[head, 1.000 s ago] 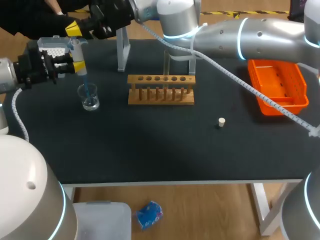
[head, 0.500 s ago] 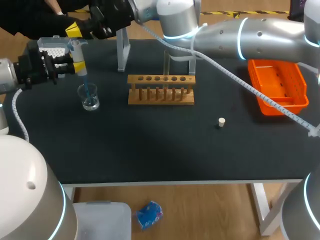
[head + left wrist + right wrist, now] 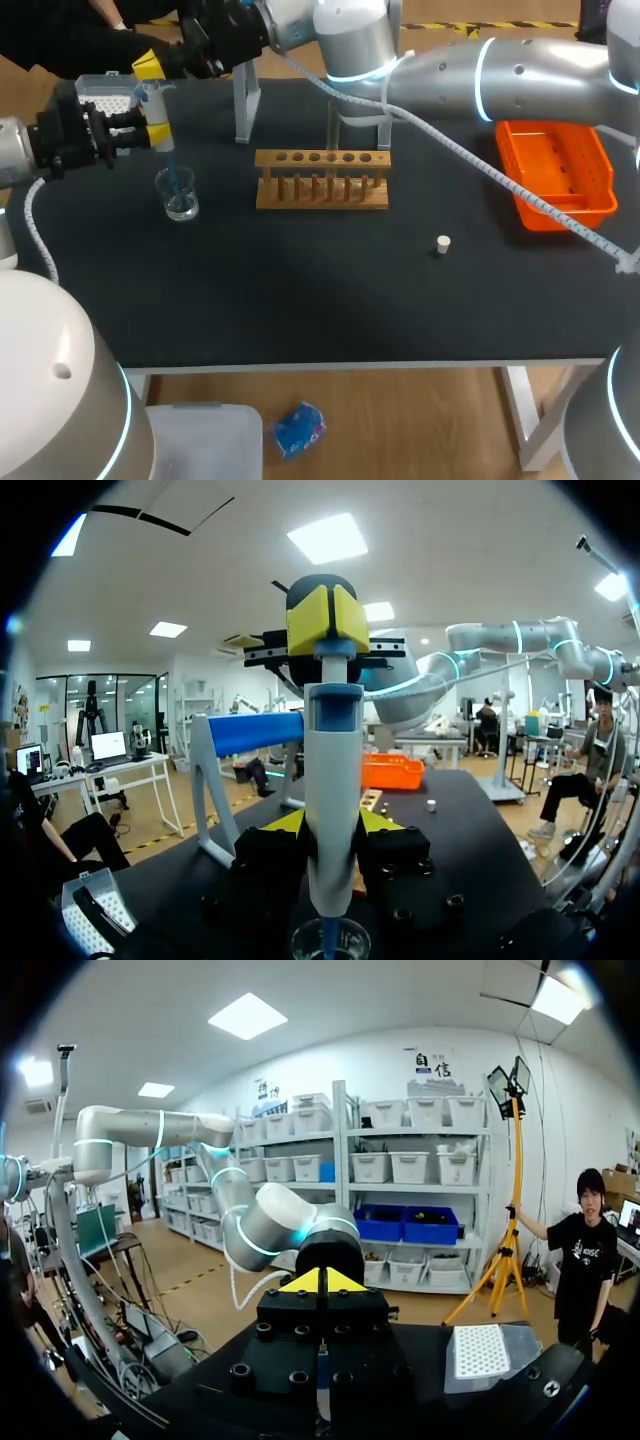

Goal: Invert the test tube, pick up the pipette, mount the tip to pipette, aspirate from beaker and dispense into the tube, eject the tip, return the pipette, and cap with the stopper.

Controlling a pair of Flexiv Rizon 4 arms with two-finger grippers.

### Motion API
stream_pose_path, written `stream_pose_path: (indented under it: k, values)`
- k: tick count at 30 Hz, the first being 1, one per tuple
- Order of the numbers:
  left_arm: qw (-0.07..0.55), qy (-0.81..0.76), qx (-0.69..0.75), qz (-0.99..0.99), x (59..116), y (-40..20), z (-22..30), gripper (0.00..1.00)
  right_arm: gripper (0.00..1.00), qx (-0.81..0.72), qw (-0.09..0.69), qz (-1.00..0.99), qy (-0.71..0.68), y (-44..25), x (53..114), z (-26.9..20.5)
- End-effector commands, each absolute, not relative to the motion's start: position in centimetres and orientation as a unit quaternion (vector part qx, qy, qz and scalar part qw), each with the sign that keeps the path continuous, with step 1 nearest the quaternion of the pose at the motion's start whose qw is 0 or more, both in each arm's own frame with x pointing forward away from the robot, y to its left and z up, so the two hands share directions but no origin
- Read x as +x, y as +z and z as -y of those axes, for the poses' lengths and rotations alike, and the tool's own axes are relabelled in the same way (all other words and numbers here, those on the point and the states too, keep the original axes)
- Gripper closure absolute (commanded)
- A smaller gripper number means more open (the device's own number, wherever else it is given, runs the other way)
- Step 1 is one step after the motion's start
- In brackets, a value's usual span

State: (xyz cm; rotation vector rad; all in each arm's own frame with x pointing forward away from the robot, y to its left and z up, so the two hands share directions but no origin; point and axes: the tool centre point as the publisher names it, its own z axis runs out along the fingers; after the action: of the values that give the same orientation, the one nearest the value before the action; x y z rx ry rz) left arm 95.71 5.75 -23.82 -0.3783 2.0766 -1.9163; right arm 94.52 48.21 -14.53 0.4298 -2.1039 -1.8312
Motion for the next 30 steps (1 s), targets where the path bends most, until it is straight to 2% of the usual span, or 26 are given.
stream_pose_path:
  k: [1, 30]
  values:
    - [0.146, -0.665, -0.131, -0.721, 95.7, -23.5, -5.7, 1.00, 1.00, 0.149, 0.160, 0.736, -0.641, -15.2, 94.5, -48.4]
    - [0.146, -0.665, -0.131, -0.721, 95.7, -23.5, -5.7, 1.00, 1.00, 0.135, 0.164, 0.738, -0.641, -16.3, 94.3, -48.1]
